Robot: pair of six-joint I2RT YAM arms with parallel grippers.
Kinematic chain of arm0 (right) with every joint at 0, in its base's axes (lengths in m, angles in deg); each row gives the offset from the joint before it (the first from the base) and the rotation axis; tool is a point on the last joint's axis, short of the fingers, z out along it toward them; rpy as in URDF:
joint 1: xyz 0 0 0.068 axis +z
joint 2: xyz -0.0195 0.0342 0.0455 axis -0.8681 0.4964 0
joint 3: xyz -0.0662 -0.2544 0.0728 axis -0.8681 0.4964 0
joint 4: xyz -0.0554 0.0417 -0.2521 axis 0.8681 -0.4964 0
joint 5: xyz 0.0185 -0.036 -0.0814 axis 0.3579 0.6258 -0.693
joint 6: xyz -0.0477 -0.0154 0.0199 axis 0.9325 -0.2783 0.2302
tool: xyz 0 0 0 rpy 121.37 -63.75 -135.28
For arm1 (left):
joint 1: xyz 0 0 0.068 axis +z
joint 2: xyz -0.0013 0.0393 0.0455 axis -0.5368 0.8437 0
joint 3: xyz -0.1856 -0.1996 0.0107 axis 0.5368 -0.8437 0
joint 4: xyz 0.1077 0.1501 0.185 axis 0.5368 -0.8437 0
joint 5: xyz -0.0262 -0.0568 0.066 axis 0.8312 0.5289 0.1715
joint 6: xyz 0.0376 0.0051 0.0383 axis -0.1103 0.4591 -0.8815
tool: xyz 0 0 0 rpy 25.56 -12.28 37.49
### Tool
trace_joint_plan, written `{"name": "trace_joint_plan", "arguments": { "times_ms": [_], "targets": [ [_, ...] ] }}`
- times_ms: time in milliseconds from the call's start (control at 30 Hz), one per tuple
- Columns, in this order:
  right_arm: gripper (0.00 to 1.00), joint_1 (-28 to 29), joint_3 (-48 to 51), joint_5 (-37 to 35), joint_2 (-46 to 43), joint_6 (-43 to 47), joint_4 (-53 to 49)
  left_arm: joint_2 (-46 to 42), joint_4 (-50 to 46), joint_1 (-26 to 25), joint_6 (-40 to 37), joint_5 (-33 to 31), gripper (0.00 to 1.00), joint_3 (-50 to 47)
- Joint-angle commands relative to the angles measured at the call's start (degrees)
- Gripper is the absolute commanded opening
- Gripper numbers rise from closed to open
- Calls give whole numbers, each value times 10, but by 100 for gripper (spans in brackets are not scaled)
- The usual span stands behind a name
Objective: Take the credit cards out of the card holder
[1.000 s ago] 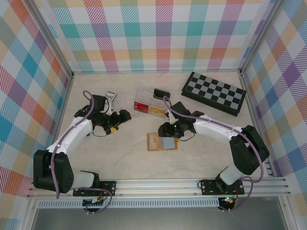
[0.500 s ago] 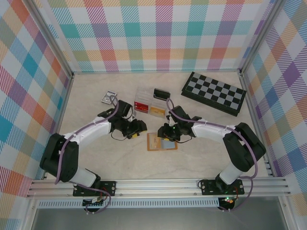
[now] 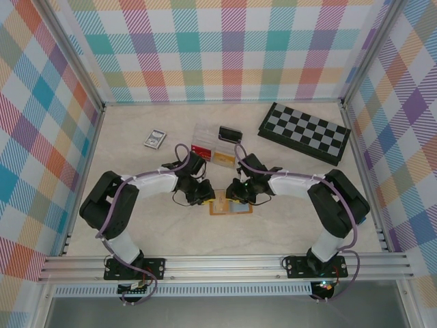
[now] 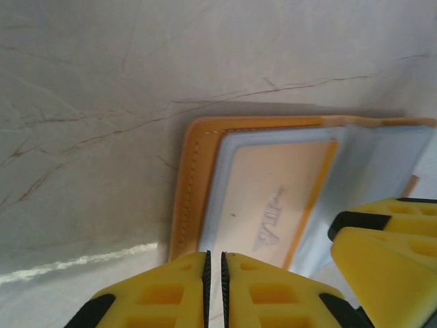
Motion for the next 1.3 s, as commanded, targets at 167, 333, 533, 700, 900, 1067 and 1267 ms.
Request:
{"name": "trace_joint_plan", "arguments": {
  "times_ms": [167, 333, 533, 700, 900, 1067, 1267],
  "targets": [
    [21, 2, -10, 13, 20, 13, -6, 21, 9, -3, 4, -3, 9, 24],
    [20, 2, -16, 16, 28, 17, -8, 28, 4, -3, 0, -4, 6, 23],
    [20, 1, -24, 21, 34, 22, -18, 37, 2, -3, -3, -4, 4, 21],
    [19, 2, -25, 30, 25, 27, -12, 40, -7, -3, -9, -8, 3, 23],
    [19, 4, -26, 48, 25, 28, -6, 40, -9, -3, -11, -10, 1, 19],
    [16, 9, -31, 55, 29, 31, -7, 40, -8, -3, -10, -11, 0, 17],
    [13, 10, -34, 38, 19, 42, -28, 38, -15, -3, -14, -18, 0, 18]
  ]
}}
